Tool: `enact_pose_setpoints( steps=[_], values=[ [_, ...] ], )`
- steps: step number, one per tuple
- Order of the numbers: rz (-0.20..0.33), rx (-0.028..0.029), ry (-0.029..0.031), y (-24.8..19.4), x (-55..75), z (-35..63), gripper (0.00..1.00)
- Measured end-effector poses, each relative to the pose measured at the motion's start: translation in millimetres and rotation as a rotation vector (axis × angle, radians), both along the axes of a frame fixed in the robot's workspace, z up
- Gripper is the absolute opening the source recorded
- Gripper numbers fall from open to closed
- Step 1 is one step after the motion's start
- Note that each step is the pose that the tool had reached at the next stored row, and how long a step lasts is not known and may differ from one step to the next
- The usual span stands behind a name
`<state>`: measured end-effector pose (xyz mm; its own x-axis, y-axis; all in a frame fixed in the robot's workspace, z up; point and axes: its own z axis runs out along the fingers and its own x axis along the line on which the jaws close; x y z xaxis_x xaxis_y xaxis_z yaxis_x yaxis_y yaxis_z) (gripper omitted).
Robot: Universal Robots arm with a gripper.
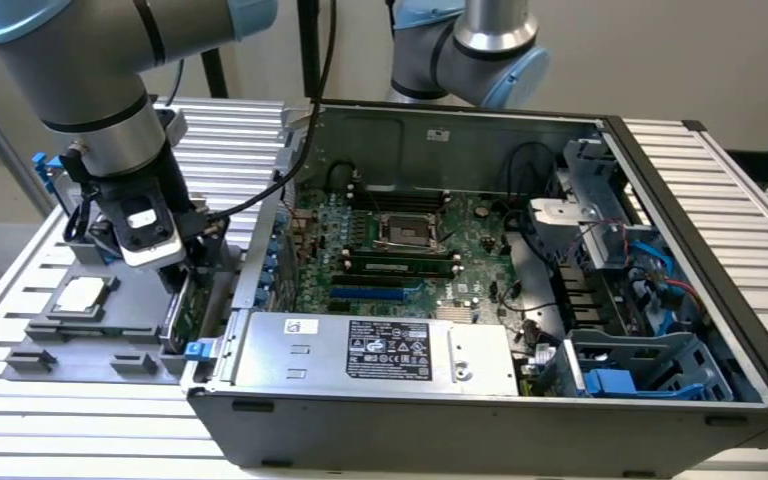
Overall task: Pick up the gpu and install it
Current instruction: 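Pick up the gpu and move the gpu toward the slot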
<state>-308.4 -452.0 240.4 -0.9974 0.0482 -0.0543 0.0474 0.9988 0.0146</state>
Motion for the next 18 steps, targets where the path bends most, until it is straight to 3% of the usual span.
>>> enact_pose_setpoints(
  steps=[2,3,18],
  values=[
    [0.0,-0.0002,0.0003,0.0,-0.1,0.1,0.4],
    [0.0,-0.0002,0.0002,0.1,-0.1,0.1,0.33],
    [0.0,-0.0003,-0.0017,-1.3,0.0,-1.8,0.33]
  ],
)
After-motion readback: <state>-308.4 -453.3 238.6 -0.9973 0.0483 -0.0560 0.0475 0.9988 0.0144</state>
